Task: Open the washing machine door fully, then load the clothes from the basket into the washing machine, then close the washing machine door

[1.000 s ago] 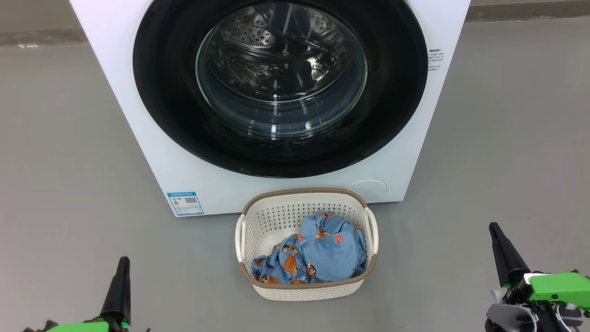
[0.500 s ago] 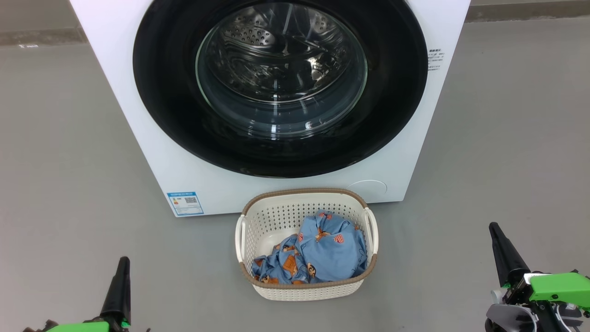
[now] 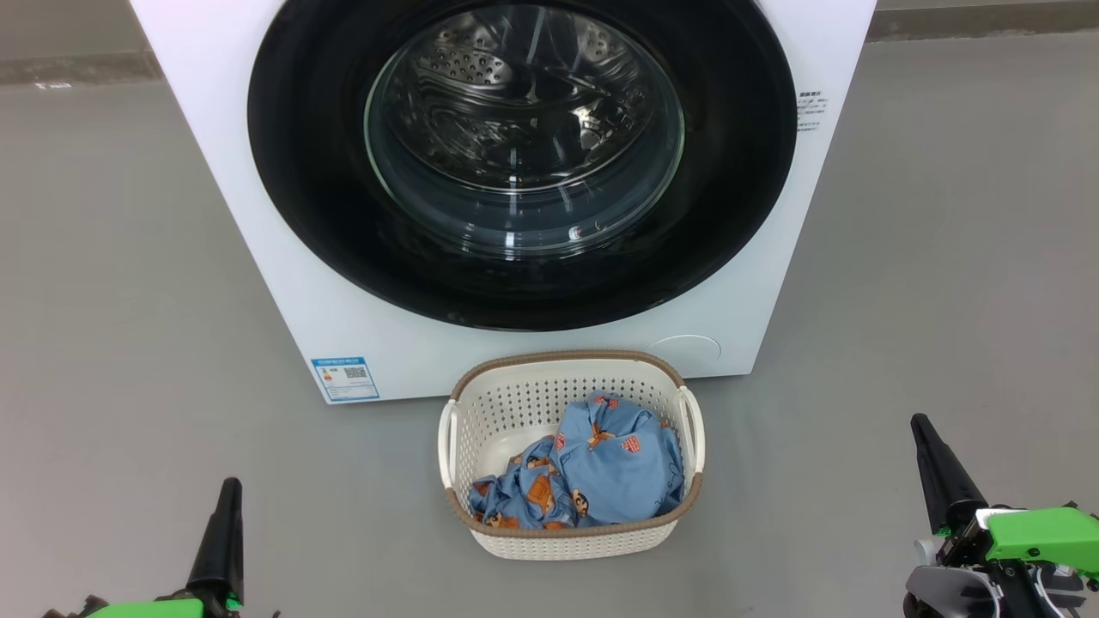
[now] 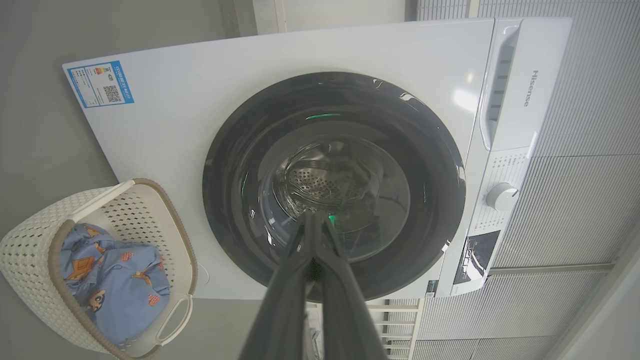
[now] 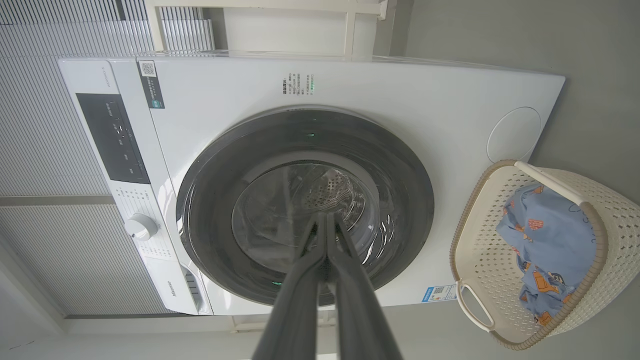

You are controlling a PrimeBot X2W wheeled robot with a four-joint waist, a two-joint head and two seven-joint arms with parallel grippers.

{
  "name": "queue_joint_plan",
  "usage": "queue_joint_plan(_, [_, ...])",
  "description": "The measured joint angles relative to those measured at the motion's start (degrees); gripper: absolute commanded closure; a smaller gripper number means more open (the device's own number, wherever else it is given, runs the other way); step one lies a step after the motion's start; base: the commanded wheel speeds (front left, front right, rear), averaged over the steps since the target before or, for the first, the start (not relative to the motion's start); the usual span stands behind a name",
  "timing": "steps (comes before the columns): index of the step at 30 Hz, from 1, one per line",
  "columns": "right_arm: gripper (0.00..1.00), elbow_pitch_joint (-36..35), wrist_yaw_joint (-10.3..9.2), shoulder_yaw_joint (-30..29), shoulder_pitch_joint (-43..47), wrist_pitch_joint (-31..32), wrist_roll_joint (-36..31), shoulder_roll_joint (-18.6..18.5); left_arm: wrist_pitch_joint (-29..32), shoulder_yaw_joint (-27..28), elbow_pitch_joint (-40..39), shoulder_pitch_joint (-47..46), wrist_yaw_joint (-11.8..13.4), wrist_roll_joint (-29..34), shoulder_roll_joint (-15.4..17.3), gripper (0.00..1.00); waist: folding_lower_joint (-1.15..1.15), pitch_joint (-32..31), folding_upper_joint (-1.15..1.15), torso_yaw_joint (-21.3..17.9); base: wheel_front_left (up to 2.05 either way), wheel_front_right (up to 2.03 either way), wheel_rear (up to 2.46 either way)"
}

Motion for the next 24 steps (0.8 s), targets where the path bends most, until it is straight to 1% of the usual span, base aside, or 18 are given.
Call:
queue_joint_plan(18, [1.0, 0.0, 0.0, 0.0, 0.0, 0.0, 0.0, 0.0, 0.0, 0.0, 0.0, 0.0, 0.0, 0.0, 0.0, 1.0, 0.0, 0.0, 0.0, 0.0, 0.0, 0.0, 0.0])
queue_joint_plan(20, [1.0, 0.86, 0.0, 0.07, 0.4, -0.01, 0.01, 0.22, -0.02, -0.12, 0.74, 0.37, 0.0, -0.01, -0.13, 1.0, 0.0, 0.0, 0.0, 0.0, 0.0, 0.0, 0.0])
queue_joint_plan(21, [0.0, 1.58, 0.0, 0.1, 0.95, -0.01, 0.01, 0.49, -0.02, -0.18, 1.41, 0.86, 0.0, -0.01, -0.35, 0.0, 0.0, 0.0, 0.0, 0.0, 0.0, 0.0, 0.0])
queue_joint_plan(24, [0.0, 3.33, -0.1, 0.21, 2.64, -0.04, 0.01, 1.19, -0.03, -0.38, 2.9, 2.44, 0.0, -0.01, -1.0, 0.0, 0.0, 0.06, 0.0, 0.0, 0.0, 0.0, 0.0])
